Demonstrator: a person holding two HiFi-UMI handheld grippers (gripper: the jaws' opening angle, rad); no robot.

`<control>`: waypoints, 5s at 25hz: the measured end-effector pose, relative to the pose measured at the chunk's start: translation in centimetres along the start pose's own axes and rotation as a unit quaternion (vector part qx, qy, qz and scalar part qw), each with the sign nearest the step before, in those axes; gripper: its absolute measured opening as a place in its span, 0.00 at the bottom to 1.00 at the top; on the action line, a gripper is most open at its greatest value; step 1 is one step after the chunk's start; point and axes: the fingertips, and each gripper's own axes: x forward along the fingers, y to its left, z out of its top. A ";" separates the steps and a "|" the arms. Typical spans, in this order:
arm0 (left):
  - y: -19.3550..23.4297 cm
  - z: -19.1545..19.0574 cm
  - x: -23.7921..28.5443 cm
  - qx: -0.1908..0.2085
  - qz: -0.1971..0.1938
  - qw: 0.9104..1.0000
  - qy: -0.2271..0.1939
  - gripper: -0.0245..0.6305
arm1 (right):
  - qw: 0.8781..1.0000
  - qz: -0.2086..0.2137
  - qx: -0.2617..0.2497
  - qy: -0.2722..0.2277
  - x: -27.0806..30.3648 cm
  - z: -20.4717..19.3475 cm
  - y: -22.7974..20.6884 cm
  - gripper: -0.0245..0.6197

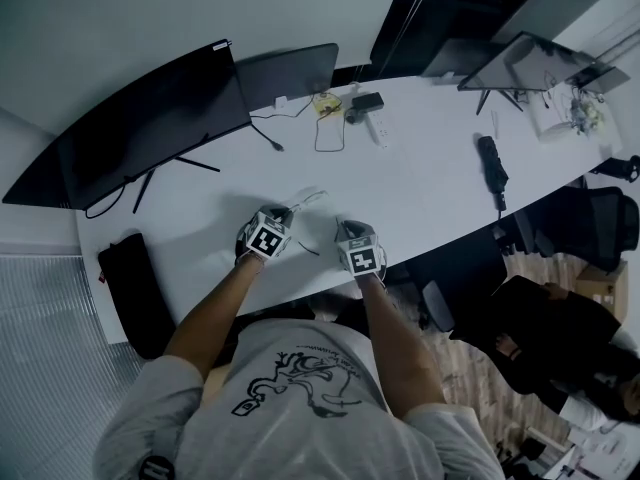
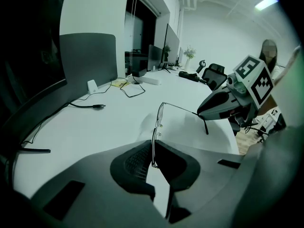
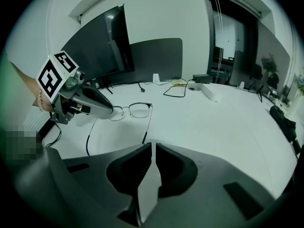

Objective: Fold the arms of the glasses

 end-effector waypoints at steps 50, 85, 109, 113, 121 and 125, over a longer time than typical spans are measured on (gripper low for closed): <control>-2.9 -0.9 -1.5 0.015 -0.012 1.000 -0.002 0.09 | 0.998 0.057 0.010 0.013 0.4 0.1 5.1 0.09; -4.9 -1.2 -2.1 0.033 -0.027 0.999 0.005 0.09 | 0.997 0.076 0.008 0.019 1.4 0.9 6.2 0.09; -2.7 -0.7 -1.9 0.017 0.008 1.000 -0.001 0.09 | 0.994 0.098 -0.016 -0.034 -2.6 1.8 7.6 0.17; -2.4 -0.6 -1.8 0.016 0.012 1.000 -0.003 0.09 | 0.993 0.110 -0.030 -0.036 -3.1 1.6 9.0 0.24; -1.8 -0.6 -1.6 0.009 0.017 1.000 -0.003 0.09 | 0.991 0.116 -0.062 -0.033 -3.4 0.9 11.4 0.40; -1.7 -0.6 -1.6 0.003 0.018 1.000 -0.002 0.09 | 0.991 0.111 -0.071 -0.031 -3.2 0.6 11.9 0.47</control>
